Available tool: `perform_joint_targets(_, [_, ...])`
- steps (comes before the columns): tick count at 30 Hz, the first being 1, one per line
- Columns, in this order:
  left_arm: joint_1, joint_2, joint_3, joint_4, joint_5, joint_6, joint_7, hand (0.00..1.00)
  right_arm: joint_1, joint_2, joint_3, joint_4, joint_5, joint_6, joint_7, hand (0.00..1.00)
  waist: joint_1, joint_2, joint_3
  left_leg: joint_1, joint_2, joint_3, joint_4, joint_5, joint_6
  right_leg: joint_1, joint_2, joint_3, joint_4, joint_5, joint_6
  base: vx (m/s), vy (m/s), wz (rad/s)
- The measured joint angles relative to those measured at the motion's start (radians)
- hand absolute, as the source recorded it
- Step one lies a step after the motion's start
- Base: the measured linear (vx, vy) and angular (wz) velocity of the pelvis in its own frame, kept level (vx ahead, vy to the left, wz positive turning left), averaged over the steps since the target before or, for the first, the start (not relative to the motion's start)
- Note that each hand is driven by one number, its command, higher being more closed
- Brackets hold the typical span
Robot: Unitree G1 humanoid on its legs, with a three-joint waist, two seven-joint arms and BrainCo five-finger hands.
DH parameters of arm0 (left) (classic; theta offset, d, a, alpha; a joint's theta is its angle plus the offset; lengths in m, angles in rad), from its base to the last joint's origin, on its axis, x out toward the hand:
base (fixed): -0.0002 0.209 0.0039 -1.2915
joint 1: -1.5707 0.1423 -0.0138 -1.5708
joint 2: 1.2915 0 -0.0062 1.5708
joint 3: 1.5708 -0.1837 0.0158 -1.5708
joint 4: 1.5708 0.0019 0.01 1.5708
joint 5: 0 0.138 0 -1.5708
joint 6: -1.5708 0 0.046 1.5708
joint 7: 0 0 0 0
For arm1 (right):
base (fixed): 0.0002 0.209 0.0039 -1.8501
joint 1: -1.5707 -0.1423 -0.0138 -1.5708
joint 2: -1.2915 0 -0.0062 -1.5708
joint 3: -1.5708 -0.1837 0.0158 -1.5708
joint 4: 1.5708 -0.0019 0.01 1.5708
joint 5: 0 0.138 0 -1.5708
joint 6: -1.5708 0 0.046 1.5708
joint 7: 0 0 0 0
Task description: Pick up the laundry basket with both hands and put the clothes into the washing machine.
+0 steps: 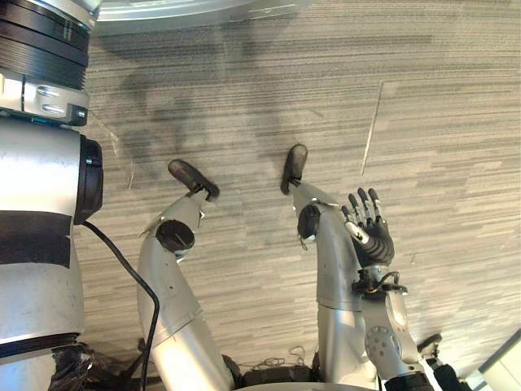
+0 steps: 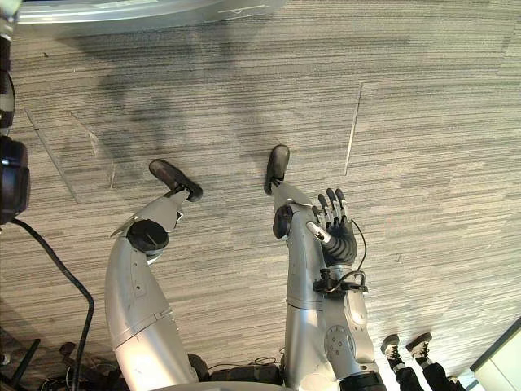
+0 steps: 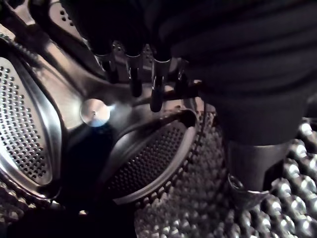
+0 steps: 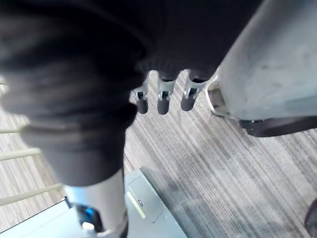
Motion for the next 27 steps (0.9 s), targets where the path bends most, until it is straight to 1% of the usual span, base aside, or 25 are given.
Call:
perform_joint_targets(1, [0.031, -0.008, 0.058, 0.0, -0.025, 0.002, 0.0, 0.0, 0.0, 0.004, 0.0, 0.007, 0.0, 0.0, -0.002, 0.0, 0.0, 0.0, 0.0, 0.013, -0.003, 0.002, -0.008, 0.005, -0.002, 0.009, 0.0, -0.002, -0.002, 0.0, 0.0, 0.01, 0.006, 0.04])
perform_joint_targets(2, [0.047, -0.011, 0.086, 0.0, -0.056, 0.002, 0.0, 0.0, 0.0, 0.009, 0.0, 0.01, -0.002, 0.001, -0.006, 0.0, 0.0, 0.0, 0.0, 0.02, -0.005, 0.002, -0.013, 0.008, -0.003, 0.014, 0.0, -0.002, -0.003, 0.0, 0.0, 0.01, 0.004, 0.07])
perform_joint_targets(4, [0.132, -0.027, 0.192, 0.001, -0.166, 0.002, 0.0, 0.0, 0.0, 0.013, 0.002, 0.027, -0.005, 0.005, -0.024, 0.0, 0.002, 0.0, 0.0, 0.046, -0.011, -0.001, -0.033, 0.023, -0.01, 0.042, 0.0, -0.008, -0.011, 0.0, 0.0, 0.01, 0.007, 0.07])
perform_joint_targets(6, [0.219, -0.036, 0.259, 0.001, -0.211, -0.01, 0.0, 0.0, 0.0, 0.019, 0.002, 0.04, -0.017, 0.008, -0.036, 0.0, 0.003, 0.001, -0.001, 0.066, -0.012, -0.002, -0.048, 0.033, -0.016, 0.064, 0.001, -0.013, -0.019, 0.0, 0.0, 0.01, 0.006, 0.03])
perform_joint_targets(8, [0.423, -0.07, 0.381, -0.005, -0.271, -0.026, -0.001, 0.0, -0.011, 0.027, 0.002, 0.077, -0.035, 0.014, -0.049, 0.0, 0.008, 0.002, -0.001, 0.113, -0.014, -0.003, -0.064, 0.041, -0.025, 0.109, 0.004, -0.023, -0.03, 0.0, 0.0, 0.0, 0.0, 0.0])
perform_joint_targets(9, [0.489, -0.085, 0.406, -0.017, -0.291, -0.026, -0.002, 0.0, -0.016, 0.029, 0.002, 0.09, -0.048, 0.019, -0.055, 0.0, 0.008, 0.002, -0.001, 0.129, -0.014, -0.002, -0.07, 0.043, -0.028, 0.125, 0.004, -0.025, -0.034, 0.0, 0.0, 0.04, 0.011, 0.01])
perform_joint_targets(10, [0.633, -0.117, 0.422, -0.061, -0.328, -0.037, -0.005, 0.0, -0.022, 0.03, 0.001, 0.109, -0.064, 0.033, -0.072, 0.0, 0.012, 0.003, -0.002, 0.164, -0.017, 0.001, -0.088, 0.052, -0.032, 0.154, 0.004, -0.025, -0.042, 0.0, -0.001, 0.05, 0.01, 0.04])
perform_joint_targets(11, [0.805, -0.174, 0.416, -0.163, -0.371, -0.071, -0.023, 0.0, -0.027, 0.032, -0.003, 0.13, -0.092, 0.049, -0.089, 0.0, 0.028, 0.004, -0.002, 0.208, -0.025, 0.002, -0.103, 0.061, -0.038, 0.195, 0.005, -0.027, -0.053, -0.001, -0.003, 0.05, 0.008, 0.07])
perform_joint_targets(13, [0.935, -0.236, 0.405, -0.226, -0.412, -0.089, -0.044, 0.0, -0.03, 0.031, -0.003, 0.138, -0.121, 0.064, -0.101, 0.0, 0.04, 0.004, -0.002, 0.248, -0.034, 0.003, -0.123, 0.069, -0.042, 0.23, 0.004, -0.027, -0.06, -0.005, -0.009, 0.03, 0.0, 0.07])
perform_joint_targets(14, [1.043, -0.283, 0.391, -0.261, -0.439, -0.103, -0.063, 0.0, -0.029, 0.032, -0.003, 0.151, -0.144, 0.082, -0.11, 0.0, 0.056, 0.004, -0.002, 0.279, -0.036, 0.002, -0.134, 0.073, -0.049, 0.263, 0.006, -0.03, -0.067, -0.01, -0.018, 0.04, -0.019, 0.14])
perform_joint_targets(15, [1.208, -0.375, 0.362, -0.308, -0.47, -0.116, -0.09, 0.0, -0.028, 0.032, 0.001, 0.179, -0.176, 0.107, -0.118, 0.0, 0.068, 0.009, -0.005, 0.34, -0.047, -0.001, -0.154, 0.075, -0.051, 0.33, 0.005, -0.038, -0.08, -0.031, -0.037, 0.04, -0.017, 0.16])
perform_joint_targets(16, [1.271, -0.409, 0.341, -0.312, -0.488, -0.124, -0.102, 0.0, -0.028, 0.031, 0.001, 0.189, -0.191, 0.121, -0.122, 0.0, 0.073, 0.012, -0.007, 0.373, -0.052, -0.002, -0.165, 0.075, -0.052, 0.365, 0.004, -0.041, -0.09, -0.04, -0.045, 0.04, -0.028, 0.17])
perform_joint_targets(17, [1.4, -0.482, 0.303, -0.312, -0.526, -0.134, -0.137, 0.0, -0.032, 0.026, 0.0, 0.217, -0.231, 0.137, -0.127, 0.0, 0.082, 0.019, -0.011, 0.442, -0.054, -0.005, -0.181, 0.075, -0.054, 0.444, 0.004, -0.053, -0.107, -0.047, -0.048, 0.05, -0.013, 0.21])
perform_joint_targets(18, [1.514, -0.548, 0.254, -0.312, -0.553, -0.139, -0.16, 0.0, -0.023, 0.014, -0.002, 0.238, -0.26, 0.143, -0.128, 0.0, 0.089, 0.029, -0.027, 0.51, -0.075, -0.015, -0.204, 0.078, -0.059, 0.518, -0.001, -0.062, -0.118, -0.057, -0.044, 0.05, -0.005, 0.28])
perform_joint_targets(19, [1.569, -0.57, 0.223, -0.312, -0.575, -0.147, -0.178, 0.0, -0.018, 0.009, -0.001, 0.253, -0.276, 0.145, -0.128, 0.0, 0.087, 0.028, -0.046, 0.54, -0.09, -0.018, -0.221, 0.079, -0.06, 0.549, -0.011, -0.067, -0.12, -0.069, -0.042, 0.07, 0.024, 0.45])
perform_joint_targets(20, [1.643, -0.596, 0.184, -0.308, -0.635, -0.165, -0.214, 0.0, -0.015, 0.002, -0.001, 0.279, -0.308, 0.157, -0.128, 0.0, 0.085, 0.032, -0.069, 0.59, -0.113, -0.028, -0.25, 0.082, -0.064, 0.604, -0.026, -0.081, -0.127, -0.086, -0.033, 0.09, 0.031, 0.51])
perform_joint_targets(21, [1.721, -0.621, 0.156, -0.308, -0.709, -0.182, -0.251, 0.0, -0.004, -0.01, -0.001, 0.312, -0.341, 0.164, -0.128, 0.0, 0.092, 0.034, -0.102, 0.653, -0.132, -0.036, -0.274, 0.09, -0.076, 0.673, -0.035, -0.092, -0.136, -0.097, -0.031, 0.12, 0.026, 0.51])
perform_joint_targets(22, [1.788, -0.632, 0.15, -0.308, -0.78, -0.2, -0.277, 0.0, 0.016, -0.026, -0.001, 0.339, -0.368, 0.169, -0.127, 0.0, 0.112, 0.042, -0.146, 0.708, -0.146, -0.044, -0.295, 0.092, -0.08, 0.737, -0.044, -0.109, -0.147, -0.109, -0.021, 0.11, 0.013, 0.41])
perform_joint_targets(23, [1.811, -0.631, 0.15, -0.307, -0.818, -0.209, -0.291, 0.0, 0.026, -0.033, -0.004, 0.352, -0.381, 0.171, -0.124, 0.0, 0.113, 0.045, -0.164, 0.734, -0.156, -0.05, -0.307, 0.093, -0.081, 0.768, -0.049, -0.115, -0.152, -0.115, -0.019, 0.12, 0.002, 0.48])
perform_joint_targets(24, [1.844, -0.624, 0.155, -0.298, -0.888, -0.228, -0.314, 0.0, 0.031, -0.046, -0.01, 0.414, -0.413, 0.176, -0.118, 0.0, 0.114, 0.051, -0.196, 0.79, -0.181, -0.058, -0.342, 0.094, -0.082, 0.839, -0.067, -0.14, -0.169, -0.126, -0.011, 0.11, -0.006, 0.65])
perform_joint_targets(25, [1.867, -0.612, 0.155, -0.275, -0.937, -0.237, -0.335, 0.0, 0.032, -0.061, -0.023, 0.5, -0.436, 0.181, -0.108, 0.0, 0.112, 0.059, -0.251, 0.832, -0.19, -0.037, -0.38, 0.091, -0.08, 0.89, -0.089, -0.175, -0.214, -0.107, -0.03, 0.11, 0.013, 0.67])
perform_joint_targets(26, [1.881, -0.608, 0.156, -0.269, -0.958, -0.24, -0.346, 0.0, 0.032, -0.068, -0.032, 0.542, -0.447, 0.183, -0.105, 0.0, 0.114, 0.067, -0.282, 0.841, -0.179, -0.002, -0.37, 0.082, -0.065, 0.908, -0.095, -0.193, -0.24, -0.093, -0.036, 0.17, 0.072, 0.65])
perform_joint_targets(27, [1.896, -0.604, 0.163, -0.26, -0.978, -0.245, -0.362, 0.0, 0.032, -0.077, -0.066, 0.618, -0.455, 0.184, -0.101, 0.0, 0.112, 0.083, -0.314, 0.865, -0.149, 0.024, -0.292, 0.072, -0.048, 0.954, -0.111, -0.218, -0.279, -0.073, -0.026, 0.16, 0.118, 0.56])
